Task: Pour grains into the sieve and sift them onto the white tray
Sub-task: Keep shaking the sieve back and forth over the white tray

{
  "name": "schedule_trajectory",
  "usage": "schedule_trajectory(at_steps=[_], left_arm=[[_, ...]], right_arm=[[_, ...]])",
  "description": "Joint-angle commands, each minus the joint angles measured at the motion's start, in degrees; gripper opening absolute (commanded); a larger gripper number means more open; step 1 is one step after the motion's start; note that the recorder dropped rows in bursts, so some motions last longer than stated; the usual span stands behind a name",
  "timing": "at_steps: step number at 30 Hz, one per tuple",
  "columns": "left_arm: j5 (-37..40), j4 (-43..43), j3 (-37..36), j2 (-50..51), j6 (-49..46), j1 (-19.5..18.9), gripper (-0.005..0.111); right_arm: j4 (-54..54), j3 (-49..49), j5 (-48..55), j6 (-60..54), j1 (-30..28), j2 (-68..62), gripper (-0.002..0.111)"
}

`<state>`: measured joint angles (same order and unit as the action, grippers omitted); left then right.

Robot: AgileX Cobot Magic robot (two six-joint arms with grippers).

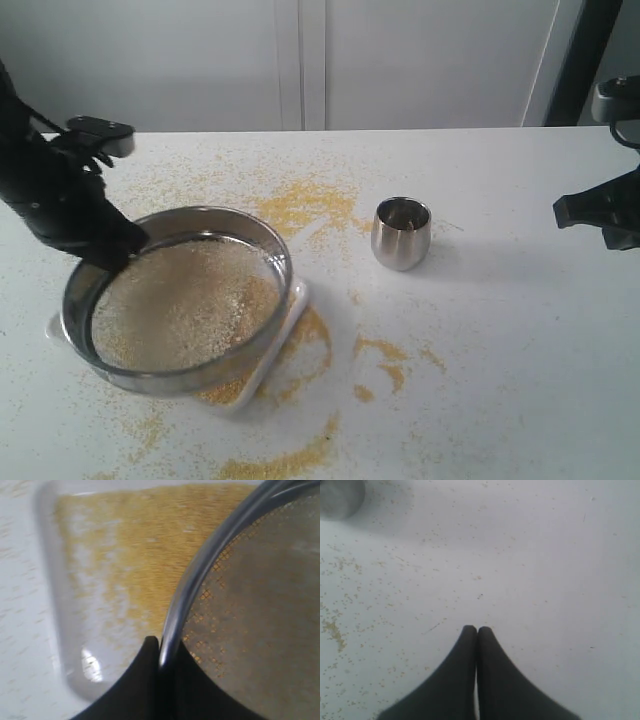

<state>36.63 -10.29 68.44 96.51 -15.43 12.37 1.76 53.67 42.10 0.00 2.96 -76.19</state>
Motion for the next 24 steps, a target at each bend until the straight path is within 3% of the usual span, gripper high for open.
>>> schedule_trajectory(at_steps=[1,4,7,11,14,16,18,20,22,24], left_arm=[[0.75,2.20,0.18,-1.15,7.13,-5.69,0.000],[2.52,-1.32,0.18,-1.15,0.70,-0.34,0.000],[0.62,0.68,0.18,-1.15,0.46,4.01,0.000],[0.61,6.18,0.18,-1.15,7.57,-1.84,0.000],[2.25,3.83,0.18,-1.42,8.05,-6.55,0.000],[2.50,-3.26,0.18,-1.83,1.73,-4.82,0.000],[1.38,-10.57,0.18,-1.83,-3.58,-0.50,0.000],[0.16,-10.72,0.18,-1.69,-4.37,1.96,0.000],[-0.77,-8.22,0.29,-1.69,-2.50,0.73,0.000],[-0.08,-3.78,0.29,-1.69,-0.66,-3.88,0.000]], right_arm=[[0.12,-0.09,-0.37,0.00,-0.09,0.37,0.000],[0.12,-0.09,-0.37,0.00,-0.09,0.37,0.000],[0.12,-0.09,-0.37,0.00,-0.09,0.37,0.000],[0.12,-0.09,-0.37,1.41,-0.09,0.37,0.000],[0.12,-0.09,-0.37,1.20,-0.09,0.37,0.000],[0.12,-0.09,-0.37,1.20,-0.09,0.37,0.000],[0.12,-0.09,-0.37,1.20,-0.09,0.37,0.000],[0.12,-0.09,-0.37,1.20,-0.09,0.37,0.000],[-0.05,-0.09,-0.37,1.25,-0.09,0.37,0.000],[-0.05,-0.09,-0.37,1.25,-0.09,0.37,0.000]])
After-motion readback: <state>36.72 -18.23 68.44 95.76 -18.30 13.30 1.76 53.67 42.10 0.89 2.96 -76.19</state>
